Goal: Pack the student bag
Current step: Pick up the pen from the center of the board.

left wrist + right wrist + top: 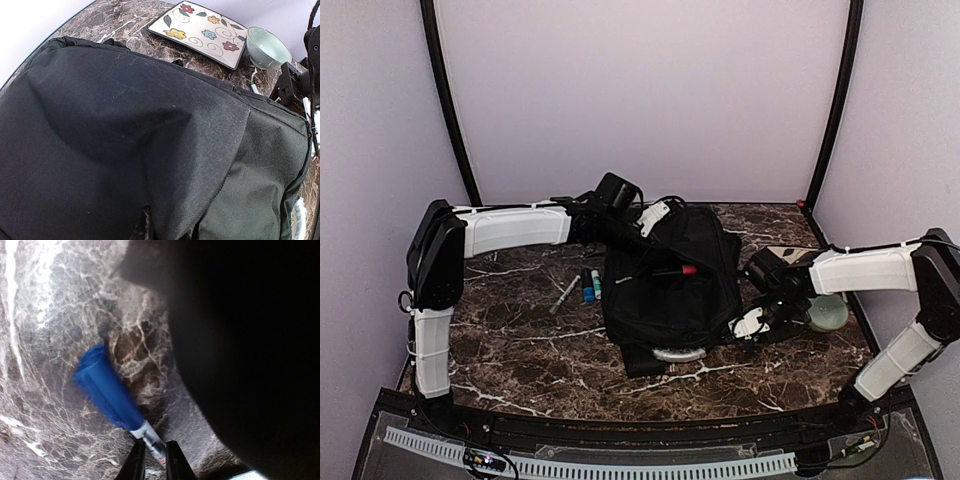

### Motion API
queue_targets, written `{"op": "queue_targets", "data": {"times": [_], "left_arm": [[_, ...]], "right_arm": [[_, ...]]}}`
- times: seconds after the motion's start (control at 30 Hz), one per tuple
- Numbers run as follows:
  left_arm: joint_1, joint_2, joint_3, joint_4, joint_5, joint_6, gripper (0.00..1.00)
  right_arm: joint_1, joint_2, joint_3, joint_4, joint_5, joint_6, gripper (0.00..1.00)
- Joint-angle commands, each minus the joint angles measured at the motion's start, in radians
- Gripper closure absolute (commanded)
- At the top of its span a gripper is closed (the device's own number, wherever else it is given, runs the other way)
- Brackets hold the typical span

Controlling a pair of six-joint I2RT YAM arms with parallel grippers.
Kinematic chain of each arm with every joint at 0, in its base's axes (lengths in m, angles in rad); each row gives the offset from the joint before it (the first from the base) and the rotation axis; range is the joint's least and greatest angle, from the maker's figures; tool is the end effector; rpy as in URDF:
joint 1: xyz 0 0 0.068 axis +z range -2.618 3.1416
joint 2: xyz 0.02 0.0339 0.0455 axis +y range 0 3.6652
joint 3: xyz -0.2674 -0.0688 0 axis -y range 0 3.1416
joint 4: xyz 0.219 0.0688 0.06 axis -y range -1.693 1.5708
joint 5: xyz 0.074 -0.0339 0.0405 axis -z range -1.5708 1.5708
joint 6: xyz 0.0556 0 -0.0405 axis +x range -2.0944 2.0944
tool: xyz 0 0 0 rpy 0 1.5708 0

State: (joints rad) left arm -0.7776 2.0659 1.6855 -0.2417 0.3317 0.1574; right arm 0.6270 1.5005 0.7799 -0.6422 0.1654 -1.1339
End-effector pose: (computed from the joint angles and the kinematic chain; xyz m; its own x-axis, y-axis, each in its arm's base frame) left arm 0.3262 -0.3465 0.2494 -0.2766 0.4803 -0.8324 0.9065 0.4180 -0.0600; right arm 0.1932 0.1287 0.1548 0.1641 -0.9847 0.0586 -0.9511 -0.1737 -0.2553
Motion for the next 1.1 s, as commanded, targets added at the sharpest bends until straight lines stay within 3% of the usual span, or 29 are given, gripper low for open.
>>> {"op": "queue_targets", "data": {"times": [0.0,0.23,0.4,0.9,1.07], "left_arm": [[-0.026,-0.098,-0.001,0.03,0.079,0.006,1.0],[-0.026,-0.098,0.003,0.024,0.079,0.013,1.0],[-0.026,-0.098,0.002,0.022,0.078,0.014,1.0],[-0.028,-0.098,0.004,0.017,0.082,0.009,1.0],[-0.028,-0.099,0.003,0.017,0.083,0.008,1.0]], "right_arm": [[-0.006,0.042,0.039,-0.064,-0.036,0.077,0.86],[0.05,0.063,0.042,-0.122,-0.09,0.175,0.85],[0.089,0.025,-0.002,-0.103,-0.075,0.214,0.75],[0.081,0.005,-0.047,-0.131,0.008,0.227,0.83],[0.077,0.009,-0.027,-0.157,0.005,0.226,0.91]]}}
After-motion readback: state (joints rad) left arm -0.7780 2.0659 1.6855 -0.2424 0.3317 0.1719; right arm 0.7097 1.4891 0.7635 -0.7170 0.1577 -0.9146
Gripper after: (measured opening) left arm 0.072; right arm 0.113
